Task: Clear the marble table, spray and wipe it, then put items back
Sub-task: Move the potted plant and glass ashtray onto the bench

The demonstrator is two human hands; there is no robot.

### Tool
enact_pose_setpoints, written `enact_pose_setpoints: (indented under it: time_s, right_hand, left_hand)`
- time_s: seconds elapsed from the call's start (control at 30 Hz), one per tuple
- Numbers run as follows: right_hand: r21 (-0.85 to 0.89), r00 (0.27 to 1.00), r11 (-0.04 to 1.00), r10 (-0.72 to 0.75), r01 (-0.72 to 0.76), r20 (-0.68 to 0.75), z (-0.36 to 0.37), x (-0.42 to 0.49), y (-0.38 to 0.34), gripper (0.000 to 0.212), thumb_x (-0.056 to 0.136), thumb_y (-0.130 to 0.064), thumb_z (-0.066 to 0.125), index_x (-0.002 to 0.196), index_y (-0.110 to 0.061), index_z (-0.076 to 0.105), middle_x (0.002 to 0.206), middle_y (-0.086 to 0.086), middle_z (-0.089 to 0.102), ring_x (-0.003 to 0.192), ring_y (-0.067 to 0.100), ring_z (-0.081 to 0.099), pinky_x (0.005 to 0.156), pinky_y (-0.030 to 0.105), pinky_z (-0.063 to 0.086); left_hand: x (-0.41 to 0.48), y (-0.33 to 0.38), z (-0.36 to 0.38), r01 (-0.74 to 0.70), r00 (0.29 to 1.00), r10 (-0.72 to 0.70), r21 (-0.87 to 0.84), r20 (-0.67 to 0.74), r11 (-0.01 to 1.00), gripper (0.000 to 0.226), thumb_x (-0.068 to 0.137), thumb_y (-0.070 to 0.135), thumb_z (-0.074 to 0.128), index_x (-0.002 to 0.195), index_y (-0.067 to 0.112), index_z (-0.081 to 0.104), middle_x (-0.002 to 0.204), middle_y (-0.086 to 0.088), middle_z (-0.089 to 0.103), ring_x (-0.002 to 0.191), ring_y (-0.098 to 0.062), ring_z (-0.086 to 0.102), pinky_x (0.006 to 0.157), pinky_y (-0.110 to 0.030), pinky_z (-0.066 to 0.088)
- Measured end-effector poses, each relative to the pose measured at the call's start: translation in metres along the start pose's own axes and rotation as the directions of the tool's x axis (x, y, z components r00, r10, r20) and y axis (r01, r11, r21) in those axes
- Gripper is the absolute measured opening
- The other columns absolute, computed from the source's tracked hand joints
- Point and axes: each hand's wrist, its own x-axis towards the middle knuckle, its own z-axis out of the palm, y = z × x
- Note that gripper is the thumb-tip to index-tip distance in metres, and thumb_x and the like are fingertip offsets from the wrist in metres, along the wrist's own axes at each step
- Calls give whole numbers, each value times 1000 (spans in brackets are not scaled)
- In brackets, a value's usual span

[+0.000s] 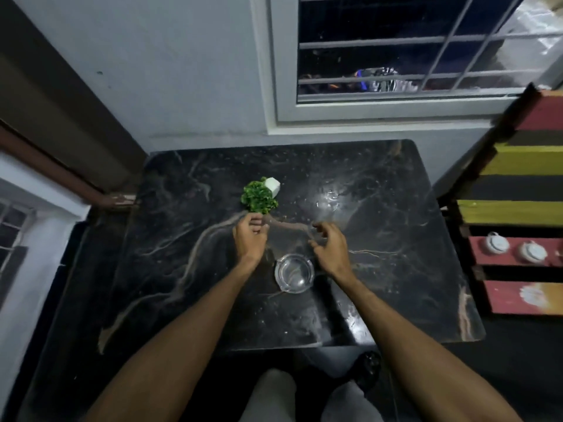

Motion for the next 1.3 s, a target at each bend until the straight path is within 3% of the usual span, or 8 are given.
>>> enact_pose_setpoints:
  time_s: [0.1,0.3,0.4,0.53,0.73,0.97,1.1,1.3]
  right_hand:
    - [-92,995,995,46,-37,90,10,-4,2,46,80,-7,74,124,-13,62,119,6,61,111,21,56,92,25,39]
    - [-247,981,969,52,-5,187,18,-13,21,46,83,-12,71,127,-19,60,127,4,57,116,20,55,94,26,42]
    - [-299,972,954,50,22,228,25,-14,29,43,77,-20,72,118,-30,62,121,0,64,107,21,62,90,39,53]
    - [-336,969,939,16,71,248,36,-10,35,38,72,-12,70,107,-26,67,104,-1,72,92,21,68,80,36,55]
    - [-220,983,975,16,25,183,37,8,42,41,72,3,65,104,-19,76,102,-5,76,88,9,69,82,30,58]
    - [-119,992,985,128,-125,16,9,27,35,31,73,-2,70,96,-20,78,73,-3,75,65,9,68,64,33,56]
    - [-31,969,974,217,-222,-115,-34,25,36,32,67,5,70,91,-15,80,64,-12,69,60,-5,63,60,16,50]
    - [72,875,936,349,-345,-337,-136,7,71,30,69,-3,75,97,-12,79,80,6,76,80,18,69,76,25,51]
  left_hand:
    - [17,-7,-6,7,999,-5,45,-37,999,28,85,0,76,112,4,68,106,-10,68,96,-22,63,89,-41,57]
    - [61,5,-8,-176,983,184,313,3,933,69,77,21,87,137,14,54,140,-8,51,132,-30,46,110,-45,43]
    - [84,11,-3,-154,988,137,410,70,899,99,70,40,92,151,19,40,152,-8,41,140,-30,38,111,-48,39]
    - [111,9,16,-106,986,35,457,161,883,115,65,43,94,158,26,29,157,-8,35,142,-34,37,112,-52,40]
    - [128,7,29,-122,984,55,415,170,902,84,67,31,94,141,27,55,137,-5,56,124,-31,59,97,-46,52]
    - [117,22,26,-190,975,128,392,181,900,52,74,27,90,123,25,73,120,-6,66,110,-30,65,89,-42,56]
    - [94,49,36,-277,940,158,405,302,871,53,73,19,91,123,22,73,120,-5,67,109,-29,65,90,-40,56]
    - [25,117,99,-446,840,215,410,498,796,52,70,17,88,120,22,76,114,-6,69,107,-31,66,91,-37,53]
